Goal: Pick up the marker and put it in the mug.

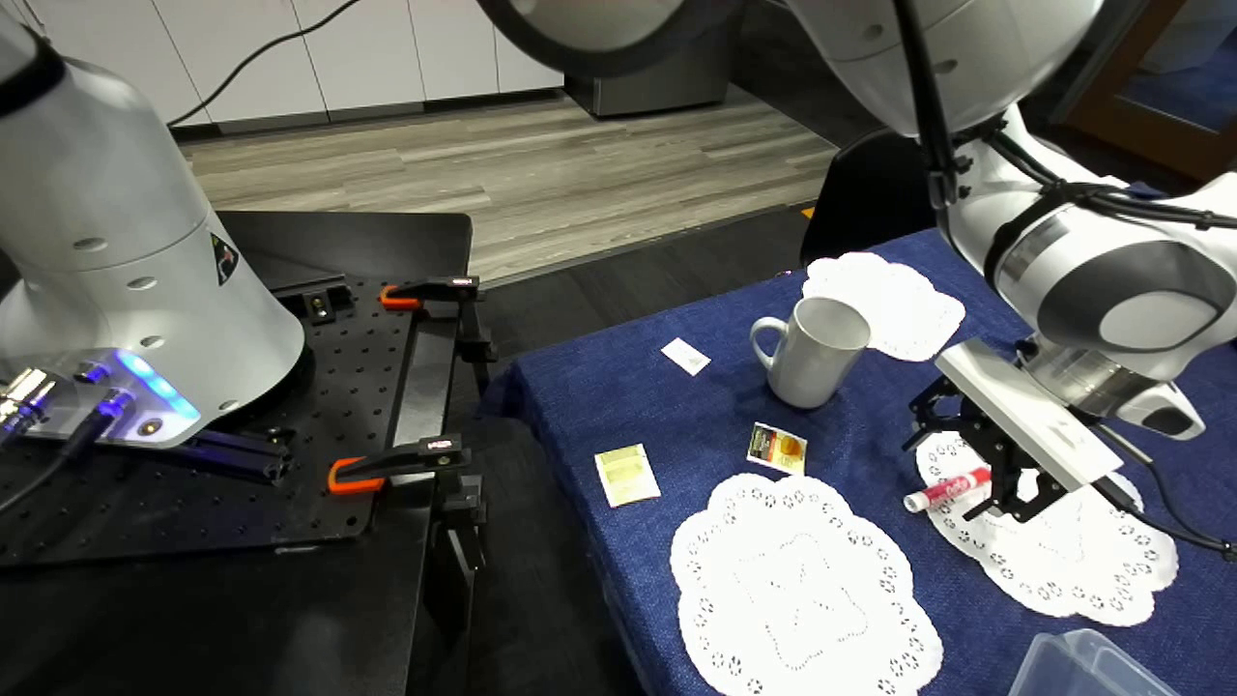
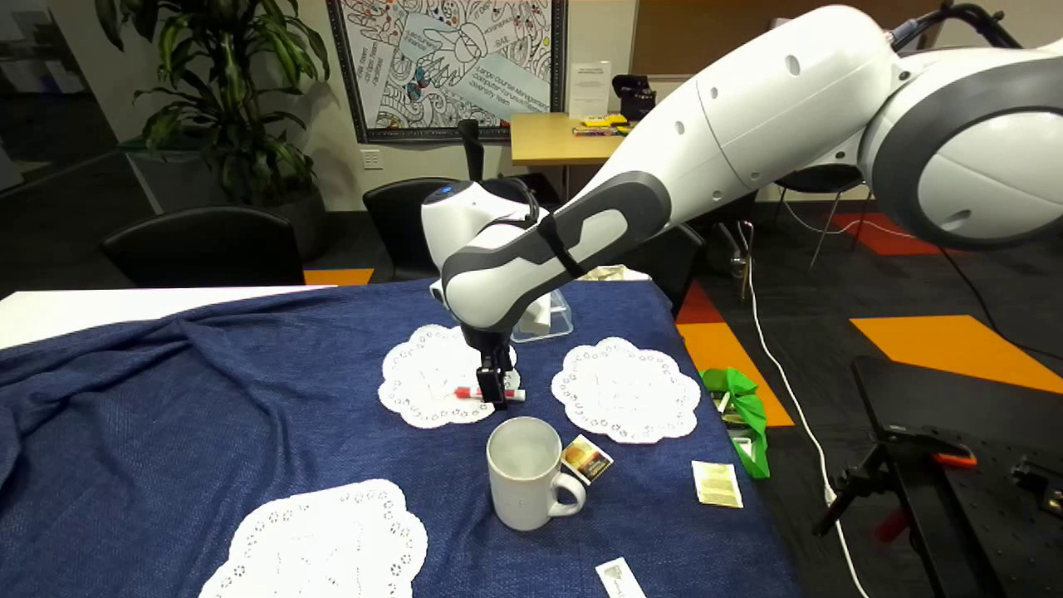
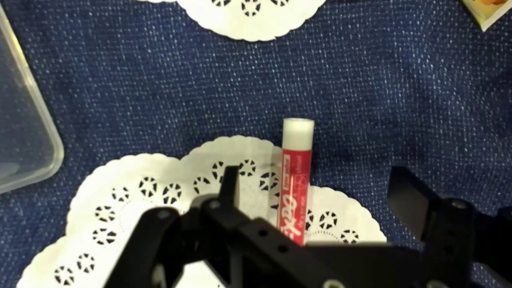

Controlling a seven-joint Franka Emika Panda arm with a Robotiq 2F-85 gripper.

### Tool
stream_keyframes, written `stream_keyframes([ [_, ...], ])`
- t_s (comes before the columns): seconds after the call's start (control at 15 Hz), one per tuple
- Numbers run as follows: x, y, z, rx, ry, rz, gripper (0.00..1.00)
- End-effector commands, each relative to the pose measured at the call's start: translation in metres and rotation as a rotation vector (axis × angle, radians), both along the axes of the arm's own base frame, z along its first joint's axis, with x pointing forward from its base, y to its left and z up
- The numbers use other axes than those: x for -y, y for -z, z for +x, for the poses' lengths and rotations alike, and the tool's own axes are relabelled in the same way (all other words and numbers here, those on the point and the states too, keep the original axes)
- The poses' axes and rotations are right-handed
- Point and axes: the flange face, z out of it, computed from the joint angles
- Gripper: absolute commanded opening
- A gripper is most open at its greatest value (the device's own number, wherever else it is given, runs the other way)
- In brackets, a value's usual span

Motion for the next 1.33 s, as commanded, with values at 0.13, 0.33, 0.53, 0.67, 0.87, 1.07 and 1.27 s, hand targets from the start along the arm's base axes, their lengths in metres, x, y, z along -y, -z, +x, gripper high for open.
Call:
stream_keyframes([
  [0.13,-0.002,0.003,0.007,-0.033,-0.008,-0.034,0.66],
  [0.33,-0.001,0.007,0.007,-0.042,-0.006,-0.039,0.55],
  [0.53,-0.001,0.011,0.008,-0.044,-0.006,-0.043,0.28],
  [0.67,-0.001,0.012,0.009,-0.039,-0.007,-0.044,0.2],
  [0.87,-0.001,0.007,0.012,-0.025,-0.003,-0.055,0.0],
  [1.07,0.0,-0.016,0.018,0.019,0.002,-0.072,0.05],
  [1.27,0.004,-0.05,0.023,0.058,0.018,-0.065,0.05],
])
